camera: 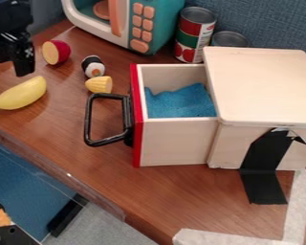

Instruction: Put the thing into the drawer

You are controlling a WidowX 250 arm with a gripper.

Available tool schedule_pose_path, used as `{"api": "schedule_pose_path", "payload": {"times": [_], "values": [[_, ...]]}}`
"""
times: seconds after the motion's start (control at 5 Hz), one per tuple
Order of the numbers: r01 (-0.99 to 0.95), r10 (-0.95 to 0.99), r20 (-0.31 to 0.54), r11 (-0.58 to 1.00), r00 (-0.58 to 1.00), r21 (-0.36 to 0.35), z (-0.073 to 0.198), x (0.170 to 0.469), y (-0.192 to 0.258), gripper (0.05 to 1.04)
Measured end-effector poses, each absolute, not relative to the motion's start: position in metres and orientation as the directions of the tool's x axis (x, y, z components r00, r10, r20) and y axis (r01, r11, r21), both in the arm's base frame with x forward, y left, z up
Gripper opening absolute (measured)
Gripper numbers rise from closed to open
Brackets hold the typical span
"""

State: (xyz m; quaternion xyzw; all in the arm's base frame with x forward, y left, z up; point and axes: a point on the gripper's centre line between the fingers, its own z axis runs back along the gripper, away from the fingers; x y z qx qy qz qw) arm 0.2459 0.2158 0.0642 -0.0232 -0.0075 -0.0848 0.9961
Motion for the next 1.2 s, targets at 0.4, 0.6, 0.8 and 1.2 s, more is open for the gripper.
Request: {"api": "schedule_pose_path", "payload": {"times": [0.4,0.6,0.8,1.2], "values": [[0.14,-0.14,0.001,0.989,0.99,-0.054,0.055,0.243,0.216,1.0],[0.142,-0.143,-0.031,0.989,0.989,-0.042,0.038,0.244,0.209,1.0],[0.129,-0.132,-0.041,0.989,0.99,-0.066,0.03,0.245,0.206,1.0],[0.059,-0.062,-0.06,0.997,0.996,-0.039,0.024,0.245,0.211,0.66]]}}
